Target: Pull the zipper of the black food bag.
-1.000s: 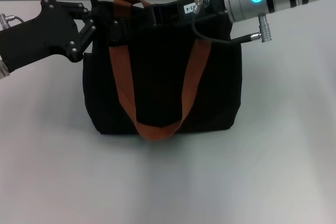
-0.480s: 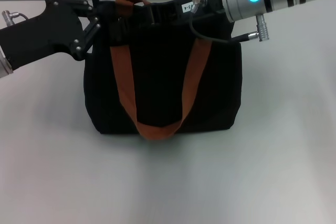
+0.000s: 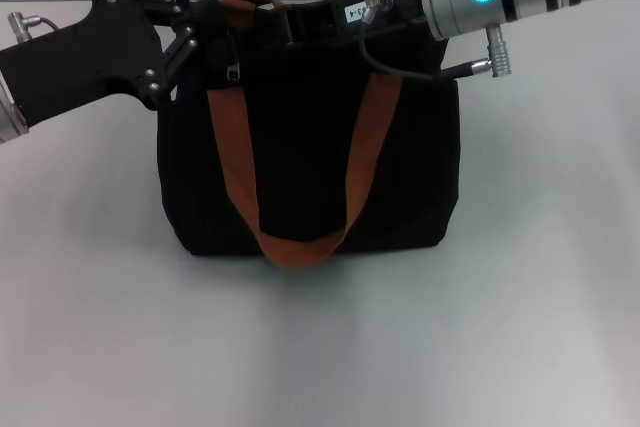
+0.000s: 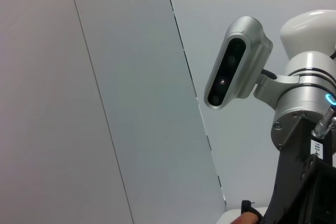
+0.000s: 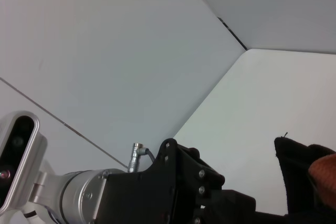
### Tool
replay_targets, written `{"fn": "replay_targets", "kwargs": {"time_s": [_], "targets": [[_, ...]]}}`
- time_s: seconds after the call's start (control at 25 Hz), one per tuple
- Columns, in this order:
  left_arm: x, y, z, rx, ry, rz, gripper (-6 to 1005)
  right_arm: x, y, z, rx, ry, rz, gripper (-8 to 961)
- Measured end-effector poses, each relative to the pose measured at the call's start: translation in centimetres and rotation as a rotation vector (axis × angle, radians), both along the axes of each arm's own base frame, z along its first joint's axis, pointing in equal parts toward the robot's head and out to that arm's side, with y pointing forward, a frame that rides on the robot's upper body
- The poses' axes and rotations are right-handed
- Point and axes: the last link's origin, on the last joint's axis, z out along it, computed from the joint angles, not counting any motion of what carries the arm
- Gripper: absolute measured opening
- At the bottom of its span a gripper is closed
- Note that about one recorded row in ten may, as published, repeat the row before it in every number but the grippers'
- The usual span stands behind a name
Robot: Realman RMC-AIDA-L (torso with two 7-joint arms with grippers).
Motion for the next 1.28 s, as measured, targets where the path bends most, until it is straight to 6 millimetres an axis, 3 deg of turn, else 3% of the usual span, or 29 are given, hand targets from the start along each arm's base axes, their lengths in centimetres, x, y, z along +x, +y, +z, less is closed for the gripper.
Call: {"fn": "replay_targets", "kwargs": {"time_s": [0.4, 0.6, 1.28], "targets": [[-0.15, -0.09, 0.12, 0.006, -0.004, 0.004, 37, 0.21, 0.25, -0.47, 0.03, -0.024, 0.011, 335], [-0.11, -0.13, 0.06, 0.003, -0.007, 0.003, 37, 0.2, 0.25, -0.53, 0.03, -0.024, 0.009, 140], [-0.05, -0.18, 0.01, 0.002, -0.011, 0.001, 38, 0.47, 0.29, -0.6, 0.049, -0.019, 0.008, 22]]}}
